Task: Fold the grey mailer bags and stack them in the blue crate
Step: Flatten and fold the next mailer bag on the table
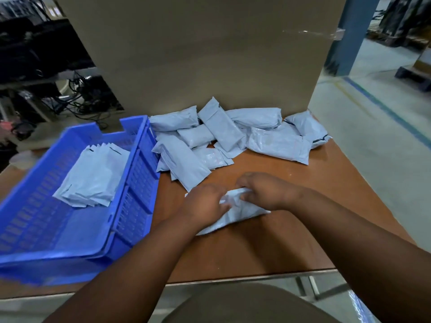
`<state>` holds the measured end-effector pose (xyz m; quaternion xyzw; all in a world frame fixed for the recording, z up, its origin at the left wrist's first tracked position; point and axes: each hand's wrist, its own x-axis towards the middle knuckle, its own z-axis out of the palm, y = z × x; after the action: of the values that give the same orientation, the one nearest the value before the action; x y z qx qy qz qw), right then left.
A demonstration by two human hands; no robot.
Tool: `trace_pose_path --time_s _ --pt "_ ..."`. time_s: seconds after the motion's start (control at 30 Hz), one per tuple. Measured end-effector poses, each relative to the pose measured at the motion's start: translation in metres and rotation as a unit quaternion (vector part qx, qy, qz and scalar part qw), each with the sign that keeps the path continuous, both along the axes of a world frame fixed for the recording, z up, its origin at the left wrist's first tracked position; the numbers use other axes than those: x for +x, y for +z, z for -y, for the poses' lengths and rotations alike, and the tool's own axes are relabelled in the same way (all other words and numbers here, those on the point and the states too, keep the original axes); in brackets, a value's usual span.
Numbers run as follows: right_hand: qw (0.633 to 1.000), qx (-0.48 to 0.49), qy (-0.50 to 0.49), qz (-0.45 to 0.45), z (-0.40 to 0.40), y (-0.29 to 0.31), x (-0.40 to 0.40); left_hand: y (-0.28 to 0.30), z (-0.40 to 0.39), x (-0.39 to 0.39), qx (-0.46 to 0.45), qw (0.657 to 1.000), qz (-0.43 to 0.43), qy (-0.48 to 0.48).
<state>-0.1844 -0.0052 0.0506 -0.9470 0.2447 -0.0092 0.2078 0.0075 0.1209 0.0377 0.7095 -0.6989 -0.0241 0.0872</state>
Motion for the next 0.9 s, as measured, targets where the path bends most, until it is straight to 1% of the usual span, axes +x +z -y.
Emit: trace_pose_path --time_s 0.13,0.27,0.37,0.5,0.63,0.77,0.83,0.9 --pt "0.999 -0.024 0.008 0.024 -0.002 0.038 0.029 0.036 -0.012 0.026 -0.037 0.998 0.041 0.031" --pt "0.999 -0.031 0.032 0.026 -0.004 0.064 0.056 0.066 -0.029 0.05 -0.043 0.996 0.017 0.073" --pt "0.997 -0.06 0.046 0.02 -0.004 0.086 0.079 0.089 -0.046 0.07 -0.048 0.994 0.018 0.098" --pt "0.99 -0.123 0.068 0.032 0.0 0.132 0.119 0.127 -0.075 0.103 -0.104 0.989 0.006 0.108" --pt "0.966 -0.218 0.123 0.061 -0.006 0.187 0.196 0.166 -0.105 0.153 -0.165 0.976 -0.006 0.145" --pt "0.927 -0.329 0.172 0.048 -0.016 0.225 0.283 0.174 -0.131 0.212 -0.17 0.965 0.016 0.2" --pt "0.917 -0.351 0.184 0.042 -0.02 0.234 0.327 0.171 -0.141 0.24 -0.165 0.958 0.025 0.233" --pt "0.922 -0.34 0.186 0.016 -0.026 0.236 0.364 0.164 -0.146 0.262 -0.148 0.955 0.035 0.253"
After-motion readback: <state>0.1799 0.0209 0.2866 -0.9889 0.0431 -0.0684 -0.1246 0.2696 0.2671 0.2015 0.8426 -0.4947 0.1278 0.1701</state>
